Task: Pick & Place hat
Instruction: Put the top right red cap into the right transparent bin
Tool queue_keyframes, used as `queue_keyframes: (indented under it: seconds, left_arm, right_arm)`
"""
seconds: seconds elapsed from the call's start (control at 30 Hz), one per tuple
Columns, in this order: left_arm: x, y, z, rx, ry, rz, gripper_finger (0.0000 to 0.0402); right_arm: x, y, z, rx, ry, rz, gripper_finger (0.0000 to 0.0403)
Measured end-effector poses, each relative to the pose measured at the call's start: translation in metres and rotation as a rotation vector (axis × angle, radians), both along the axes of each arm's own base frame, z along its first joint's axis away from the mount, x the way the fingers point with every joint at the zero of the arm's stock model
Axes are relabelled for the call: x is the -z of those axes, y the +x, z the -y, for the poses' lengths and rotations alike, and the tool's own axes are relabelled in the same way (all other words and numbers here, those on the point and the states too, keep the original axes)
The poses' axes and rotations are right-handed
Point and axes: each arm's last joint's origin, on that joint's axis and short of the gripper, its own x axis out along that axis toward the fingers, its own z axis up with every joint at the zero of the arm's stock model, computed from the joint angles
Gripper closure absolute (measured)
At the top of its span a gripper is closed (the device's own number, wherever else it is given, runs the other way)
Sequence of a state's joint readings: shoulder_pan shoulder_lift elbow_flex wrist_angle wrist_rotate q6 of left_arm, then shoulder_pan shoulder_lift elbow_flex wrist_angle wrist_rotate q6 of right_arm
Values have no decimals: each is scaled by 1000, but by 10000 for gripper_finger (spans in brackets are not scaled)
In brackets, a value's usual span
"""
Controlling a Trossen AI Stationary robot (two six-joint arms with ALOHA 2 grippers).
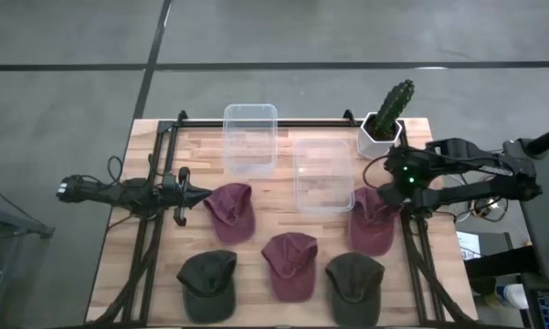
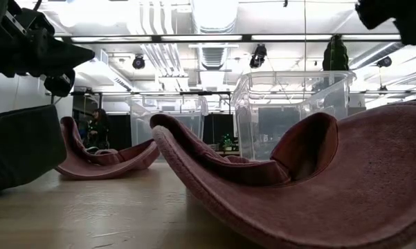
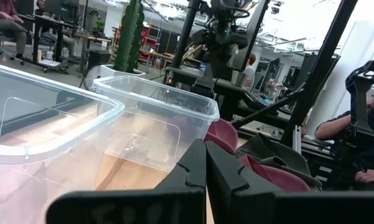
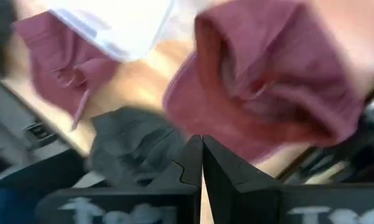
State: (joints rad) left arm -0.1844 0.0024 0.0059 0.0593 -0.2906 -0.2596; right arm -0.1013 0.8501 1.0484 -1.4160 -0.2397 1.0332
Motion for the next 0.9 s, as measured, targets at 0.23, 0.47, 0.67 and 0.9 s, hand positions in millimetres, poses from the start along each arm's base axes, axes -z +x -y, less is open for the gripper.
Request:
queue_keyframes:
  seconds: [0.23, 0.47, 0.67, 0.9]
  left_arm:
    - [1, 1, 0, 1, 2, -14, 401]
    - [2, 2, 0, 0, 4, -31, 401]
    - [3, 2, 0, 0, 5, -35, 401]
    - [3, 3, 1, 1, 6, -42, 401]
  right_arm:
    - [20, -4, -11, 111, 133, -144, 394]
    - [31, -5, -30, 205, 227, -274, 394]
    - [37, -2, -49, 292, 272, -348, 394]
    - [54, 6, -71, 306, 236, -460, 394]
